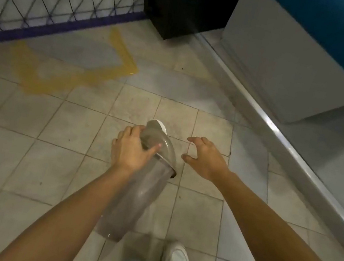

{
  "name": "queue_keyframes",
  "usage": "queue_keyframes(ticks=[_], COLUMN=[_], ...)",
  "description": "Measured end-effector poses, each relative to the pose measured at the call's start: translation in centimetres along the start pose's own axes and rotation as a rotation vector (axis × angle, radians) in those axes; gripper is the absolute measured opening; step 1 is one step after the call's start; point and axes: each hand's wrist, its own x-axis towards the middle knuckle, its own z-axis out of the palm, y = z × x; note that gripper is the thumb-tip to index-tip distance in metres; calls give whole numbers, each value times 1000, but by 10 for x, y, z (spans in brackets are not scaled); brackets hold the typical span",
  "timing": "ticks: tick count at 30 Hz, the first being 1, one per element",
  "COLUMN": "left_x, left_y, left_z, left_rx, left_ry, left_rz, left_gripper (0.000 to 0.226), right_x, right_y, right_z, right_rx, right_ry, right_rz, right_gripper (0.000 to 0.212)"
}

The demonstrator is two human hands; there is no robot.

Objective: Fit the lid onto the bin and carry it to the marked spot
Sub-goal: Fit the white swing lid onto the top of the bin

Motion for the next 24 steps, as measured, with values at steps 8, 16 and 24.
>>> queue_keyframes(ticks=[8, 16, 24], left_x=[31, 45, 51], left_y=[-24, -13, -12], left_z=[63, 73, 82], left_rx=[-124, -406, -691], left_ry=[8, -38, -27], left_rz=[-157, -513, -660], left_gripper=[68, 63, 50], right_x=[52, 64, 68], right_y=[24, 22, 19], right_z=[68, 90, 94], right_rx=[81, 128, 155], right_ry=[-118, -233, -184], right_rz=[43, 46, 41], right_gripper=[57, 46, 46])
